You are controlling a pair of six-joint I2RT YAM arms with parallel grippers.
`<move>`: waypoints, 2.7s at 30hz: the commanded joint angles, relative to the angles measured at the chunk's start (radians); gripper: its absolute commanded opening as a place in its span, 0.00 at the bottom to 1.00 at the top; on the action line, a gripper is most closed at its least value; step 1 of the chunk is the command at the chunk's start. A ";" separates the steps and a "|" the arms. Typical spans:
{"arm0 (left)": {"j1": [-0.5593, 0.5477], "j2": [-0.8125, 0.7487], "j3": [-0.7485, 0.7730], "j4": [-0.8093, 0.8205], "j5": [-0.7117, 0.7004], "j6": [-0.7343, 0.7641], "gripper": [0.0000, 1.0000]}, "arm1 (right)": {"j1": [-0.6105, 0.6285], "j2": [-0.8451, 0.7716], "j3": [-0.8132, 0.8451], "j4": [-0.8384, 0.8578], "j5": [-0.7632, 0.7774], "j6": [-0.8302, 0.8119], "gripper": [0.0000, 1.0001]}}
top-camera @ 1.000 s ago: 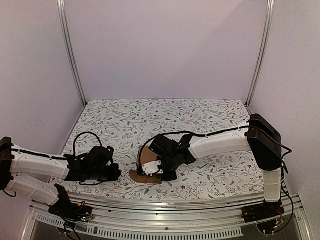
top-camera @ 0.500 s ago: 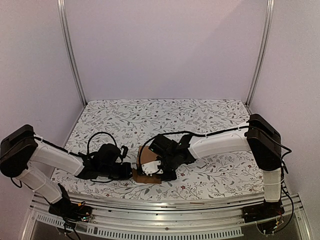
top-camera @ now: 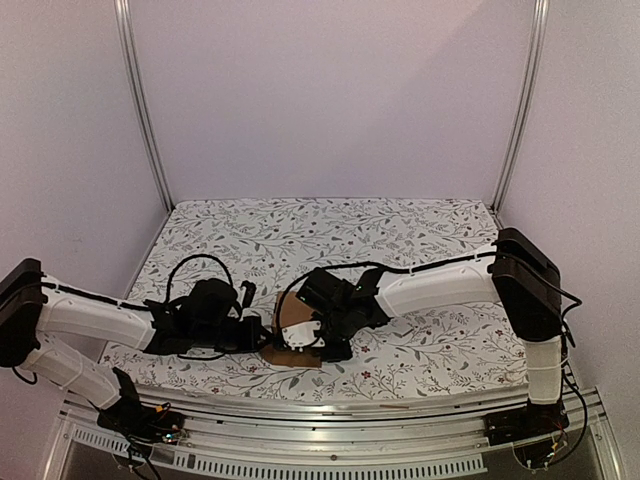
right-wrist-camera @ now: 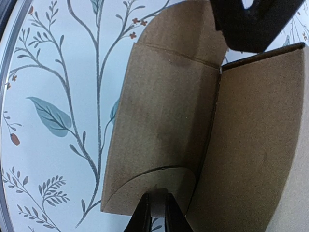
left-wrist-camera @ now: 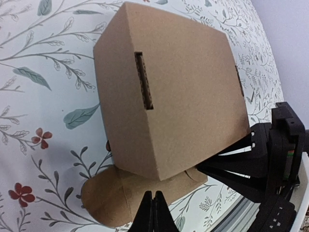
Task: Fold the paper box
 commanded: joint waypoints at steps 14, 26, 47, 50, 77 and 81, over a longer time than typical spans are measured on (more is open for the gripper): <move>-0.003 -0.188 0.065 -0.392 -0.181 0.072 0.00 | 0.014 0.129 -0.073 -0.134 -0.007 0.014 0.10; 0.011 -0.025 0.008 -0.247 -0.117 0.055 0.00 | 0.013 0.131 -0.072 -0.137 -0.007 0.016 0.10; -0.022 0.056 0.103 -0.176 -0.065 0.080 0.00 | 0.013 0.139 -0.069 -0.139 -0.009 0.017 0.10; -0.031 0.072 0.114 -0.165 -0.058 0.077 0.00 | 0.013 0.140 -0.069 -0.139 -0.010 0.017 0.10; -0.134 0.255 0.108 0.048 -0.036 0.019 0.00 | 0.000 0.142 -0.052 -0.159 -0.058 0.050 0.11; -0.181 0.193 0.082 0.112 -0.131 0.036 0.00 | -0.005 0.153 -0.050 -0.160 -0.063 0.053 0.11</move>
